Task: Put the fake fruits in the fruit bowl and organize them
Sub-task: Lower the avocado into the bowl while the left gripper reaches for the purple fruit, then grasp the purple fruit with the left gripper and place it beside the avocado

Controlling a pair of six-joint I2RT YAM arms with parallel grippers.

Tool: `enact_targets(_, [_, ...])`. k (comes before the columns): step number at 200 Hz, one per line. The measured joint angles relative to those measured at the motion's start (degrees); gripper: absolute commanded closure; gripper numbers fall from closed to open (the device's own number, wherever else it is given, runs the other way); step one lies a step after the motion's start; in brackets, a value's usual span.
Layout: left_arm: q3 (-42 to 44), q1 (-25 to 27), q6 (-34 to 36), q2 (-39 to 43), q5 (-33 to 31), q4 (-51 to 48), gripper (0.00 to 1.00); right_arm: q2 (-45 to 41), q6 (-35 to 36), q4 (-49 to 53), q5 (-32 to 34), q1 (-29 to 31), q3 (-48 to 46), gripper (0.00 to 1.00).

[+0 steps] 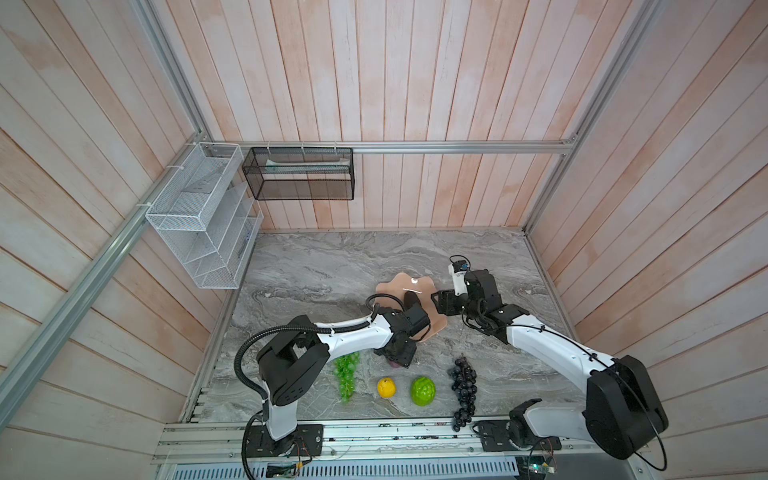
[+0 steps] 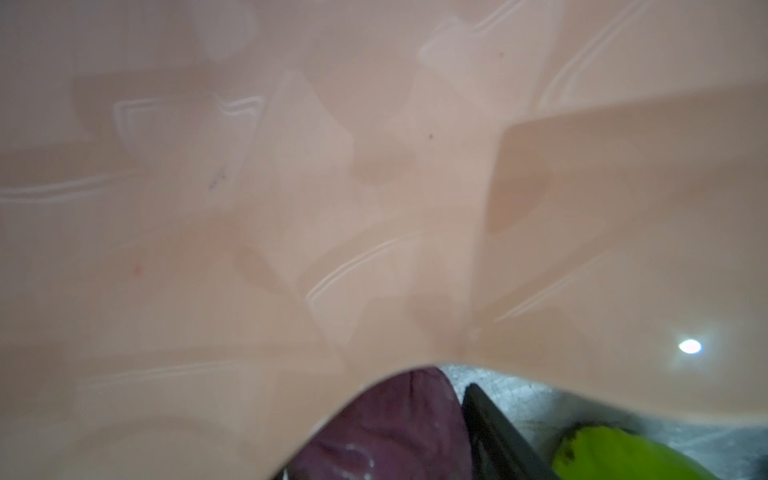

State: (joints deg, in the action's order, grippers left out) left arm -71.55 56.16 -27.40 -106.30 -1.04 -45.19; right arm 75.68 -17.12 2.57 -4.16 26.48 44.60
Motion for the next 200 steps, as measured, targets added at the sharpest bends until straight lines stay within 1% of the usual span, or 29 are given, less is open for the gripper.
enact_targets(17, [0.2,0.0,0.0,0.0,0.4,0.3,0.43,0.0,0.0,0.0,0.0,-0.2,0.0,0.28])
enact_targets(38, [0.4,0.0,0.0,0.2,0.6,0.7,0.5,0.0,0.2,0.0,0.0,-0.4,0.0,0.28])
enact_targets(54, [0.7,-0.1,0.0,0.4,0.8,1.0,0.51,0.0,0.4,0.0,0.0,-0.4,0.0,0.28])
enact_targets(67, [1.4,-0.2,-0.1,0.9,0.9,1.5,0.61,0.0,0.5,0.0,0.0,-0.4,0.0,0.28])
enact_targets(72, [1.7,-0.2,-0.1,1.2,0.9,1.5,0.64,0.0,0.6,0.0,0.0,-0.4,0.0,0.28])
enact_targets(104, [4.8,-0.5,-0.3,4.8,2.2,0.8,0.65,0.0,0.6,0.0,-0.3,-0.4,0.4,0.29])
enact_targets(135, [5.4,-0.7,-0.7,11.9,3.0,-1.5,0.65,0.0,0.9,0.2,-0.4,-0.4,1.3,0.29])
enact_targets(148, [4.6,-1.7,-0.7,14.7,3.6,-2.3,0.65,0.0,1.2,0.4,-0.4,-0.4,1.7,0.29])
enact_targets(169, [1.2,-5.9,-0.7,16.0,3.6,-1.9,0.65,0.0,1.6,0.7,-0.4,-0.4,2.7,0.29])
enact_targets(200, [-2.8,-11.9,-0.4,14.0,3.3,1.8,0.66,0.0,2.1,1.1,-1.1,-0.4,4.6,0.31])
